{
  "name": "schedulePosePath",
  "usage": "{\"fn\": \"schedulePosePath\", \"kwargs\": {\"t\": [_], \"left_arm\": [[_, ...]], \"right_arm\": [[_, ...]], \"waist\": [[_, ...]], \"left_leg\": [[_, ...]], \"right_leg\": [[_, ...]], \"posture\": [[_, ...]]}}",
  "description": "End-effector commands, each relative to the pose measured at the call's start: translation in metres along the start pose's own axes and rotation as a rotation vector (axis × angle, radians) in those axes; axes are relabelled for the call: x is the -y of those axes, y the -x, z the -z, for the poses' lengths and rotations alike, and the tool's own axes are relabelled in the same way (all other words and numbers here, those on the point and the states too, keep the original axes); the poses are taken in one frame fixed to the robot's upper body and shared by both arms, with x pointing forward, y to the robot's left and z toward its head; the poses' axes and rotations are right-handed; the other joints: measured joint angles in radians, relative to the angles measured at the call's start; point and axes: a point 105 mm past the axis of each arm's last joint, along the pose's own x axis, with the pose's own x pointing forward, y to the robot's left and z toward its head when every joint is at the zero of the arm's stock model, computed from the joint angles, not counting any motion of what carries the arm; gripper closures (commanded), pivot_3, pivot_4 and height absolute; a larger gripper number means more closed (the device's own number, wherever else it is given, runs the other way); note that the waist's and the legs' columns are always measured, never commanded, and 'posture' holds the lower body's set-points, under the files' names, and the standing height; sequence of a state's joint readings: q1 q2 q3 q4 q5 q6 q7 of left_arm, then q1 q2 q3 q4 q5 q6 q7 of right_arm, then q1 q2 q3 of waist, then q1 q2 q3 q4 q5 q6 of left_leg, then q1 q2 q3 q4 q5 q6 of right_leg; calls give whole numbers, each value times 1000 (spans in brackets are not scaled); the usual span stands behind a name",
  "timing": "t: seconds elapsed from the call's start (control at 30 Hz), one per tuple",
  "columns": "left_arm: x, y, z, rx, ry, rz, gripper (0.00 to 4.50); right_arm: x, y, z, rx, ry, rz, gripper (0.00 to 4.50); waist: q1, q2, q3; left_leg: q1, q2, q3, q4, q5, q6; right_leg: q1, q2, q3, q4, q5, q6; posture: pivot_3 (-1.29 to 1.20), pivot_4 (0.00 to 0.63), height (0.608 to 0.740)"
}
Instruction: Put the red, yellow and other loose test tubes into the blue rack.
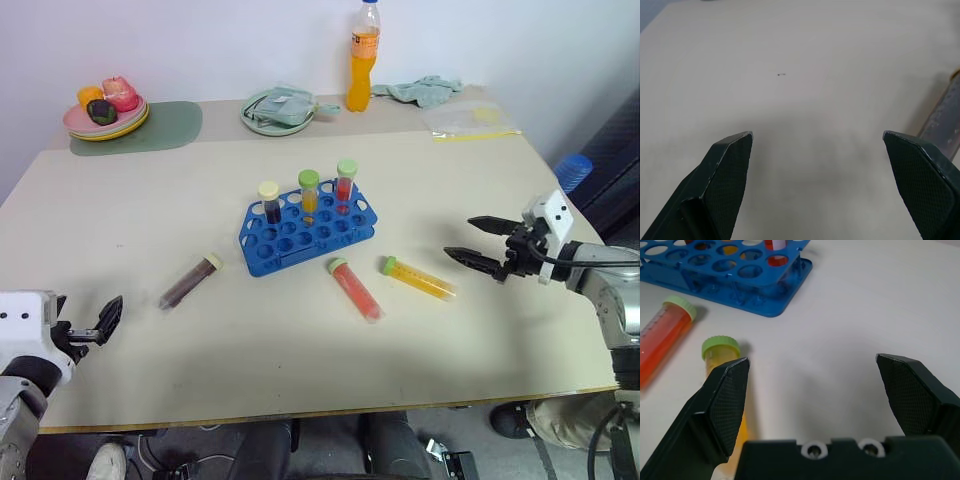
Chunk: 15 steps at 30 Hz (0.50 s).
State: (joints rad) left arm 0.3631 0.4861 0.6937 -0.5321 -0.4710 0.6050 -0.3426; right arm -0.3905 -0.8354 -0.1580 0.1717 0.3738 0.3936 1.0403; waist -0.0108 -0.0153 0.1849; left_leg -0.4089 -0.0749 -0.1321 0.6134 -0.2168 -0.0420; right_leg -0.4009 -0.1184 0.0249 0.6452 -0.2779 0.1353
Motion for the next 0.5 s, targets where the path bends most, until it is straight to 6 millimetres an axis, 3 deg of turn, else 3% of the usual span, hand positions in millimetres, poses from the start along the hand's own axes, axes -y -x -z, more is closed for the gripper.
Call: {"fn": "schedulePosePath", "kwargs": {"t": [0.03, 0.3, 0.5], "left_arm": [[-1, 5, -9, 39, -12, -32, 205], [-4, 9, -7, 54, -1, -63, 205], [4, -9, -20, 113, 13, -30, 205]], "right_arm": [[5, -1, -16, 20, 61, -3, 0], [5, -11, -25, 19, 77, -15, 0], [-11, -16, -30, 64, -26, -38, 0]], "waist": [[0, 0, 0], [2, 0, 0], [2, 0, 0]], "left_leg": [[0, 0, 0, 0, 0, 0], [0, 0, 0, 0, 0, 0], [0, 0, -1, 0, 0, 0]], "right_leg": [[0, 0, 0, 0, 0, 0], [0, 0, 0, 0, 0, 0], [0, 0, 0, 0, 0, 0]], "posture": [[0, 150, 740], [0, 150, 740], [0, 150, 740]]}}
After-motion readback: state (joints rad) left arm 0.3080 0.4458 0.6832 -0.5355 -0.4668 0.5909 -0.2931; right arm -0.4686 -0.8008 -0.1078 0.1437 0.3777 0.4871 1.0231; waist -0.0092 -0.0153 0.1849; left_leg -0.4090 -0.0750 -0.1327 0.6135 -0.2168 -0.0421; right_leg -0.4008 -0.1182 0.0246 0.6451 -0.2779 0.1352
